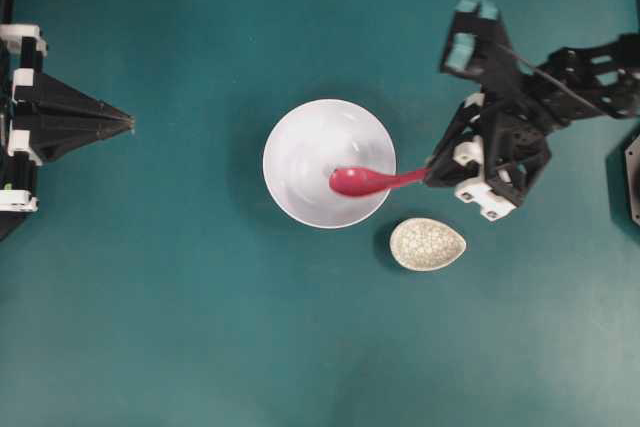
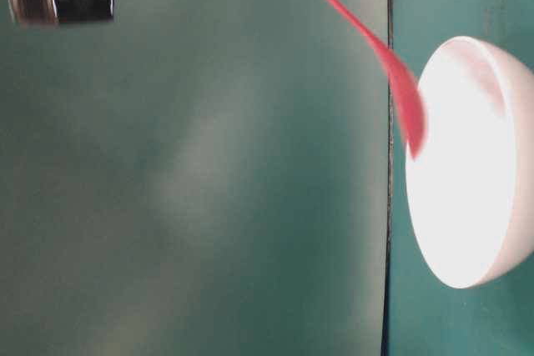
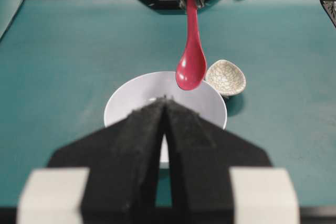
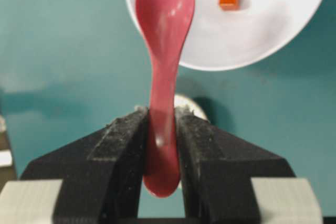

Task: Grip the spoon and scoop the red block from the bowl with right arm.
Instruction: 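Lift the spoon with the right gripper and carry it over the bowl, then lower the spoon bowl into the white bowl beside the red cube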

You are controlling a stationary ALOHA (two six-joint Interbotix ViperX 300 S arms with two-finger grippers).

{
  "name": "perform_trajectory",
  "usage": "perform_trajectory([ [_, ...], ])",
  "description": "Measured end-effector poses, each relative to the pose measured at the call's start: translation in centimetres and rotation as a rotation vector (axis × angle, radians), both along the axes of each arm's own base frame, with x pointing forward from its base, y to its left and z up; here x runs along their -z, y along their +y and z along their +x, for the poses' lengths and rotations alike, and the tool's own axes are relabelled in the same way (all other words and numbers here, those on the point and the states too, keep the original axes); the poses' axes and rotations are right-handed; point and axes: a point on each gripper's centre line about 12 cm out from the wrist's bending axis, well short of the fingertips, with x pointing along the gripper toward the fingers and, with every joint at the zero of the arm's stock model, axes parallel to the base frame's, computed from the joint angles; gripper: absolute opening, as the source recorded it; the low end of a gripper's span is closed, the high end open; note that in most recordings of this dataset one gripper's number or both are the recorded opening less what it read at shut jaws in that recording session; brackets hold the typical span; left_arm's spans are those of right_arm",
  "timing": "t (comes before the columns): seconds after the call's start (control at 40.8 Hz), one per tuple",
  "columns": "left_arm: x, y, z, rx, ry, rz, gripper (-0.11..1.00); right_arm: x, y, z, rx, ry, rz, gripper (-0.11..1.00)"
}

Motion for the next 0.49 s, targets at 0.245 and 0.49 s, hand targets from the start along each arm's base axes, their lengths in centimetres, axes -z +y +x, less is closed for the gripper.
perform_trajectory([
  [0.245, 0.0, 0.0, 0.0, 0.000, 0.002, 0.003, 0.00, 0.9, -0.5, 3.0, -0.095, 0.203, -0.015, 0.25],
  [0.49, 0.0, 0.0, 0.0, 0.000, -0.001, 0.003, 0.00, 1.2, -1.4, 4.7, -0.144, 0.337, -0.087, 0.25],
])
